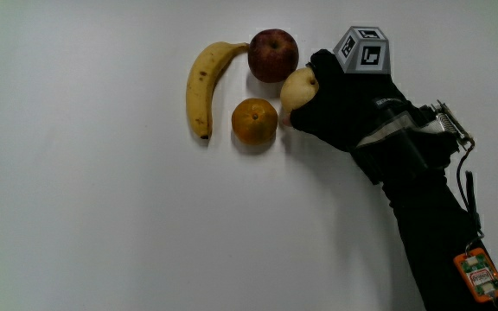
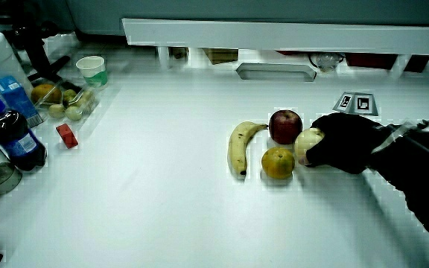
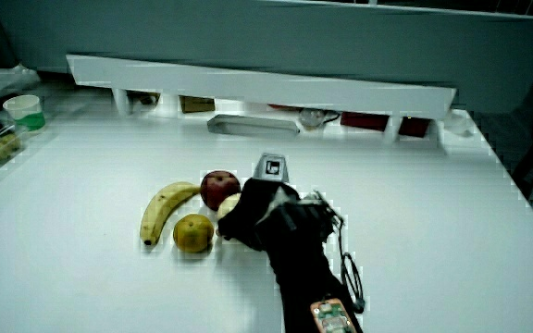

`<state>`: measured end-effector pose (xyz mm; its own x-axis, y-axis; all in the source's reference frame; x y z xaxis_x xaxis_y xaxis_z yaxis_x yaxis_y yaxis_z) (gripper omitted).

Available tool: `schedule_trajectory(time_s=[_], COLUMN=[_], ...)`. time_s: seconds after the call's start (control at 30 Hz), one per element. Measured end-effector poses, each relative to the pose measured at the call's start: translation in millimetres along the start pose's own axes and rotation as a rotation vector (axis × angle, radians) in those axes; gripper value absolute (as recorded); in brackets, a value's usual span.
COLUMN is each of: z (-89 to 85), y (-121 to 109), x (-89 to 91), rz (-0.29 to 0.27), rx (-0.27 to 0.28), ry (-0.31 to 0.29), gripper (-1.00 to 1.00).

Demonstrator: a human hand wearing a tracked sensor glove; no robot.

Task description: Place pear no leg

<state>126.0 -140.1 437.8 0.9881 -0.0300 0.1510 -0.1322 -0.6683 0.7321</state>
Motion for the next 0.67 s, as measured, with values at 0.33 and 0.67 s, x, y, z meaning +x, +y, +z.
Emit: schedule_trajectory(time_s=[0.33, 0.67], z=[3.5, 20.0], y=[-10, -105], x=[7.6, -5.0], rz=[0.014, 0.137], rx=[0.005, 0.154], ry=[-0.009, -0.075], gripper=[-0.85, -1.00])
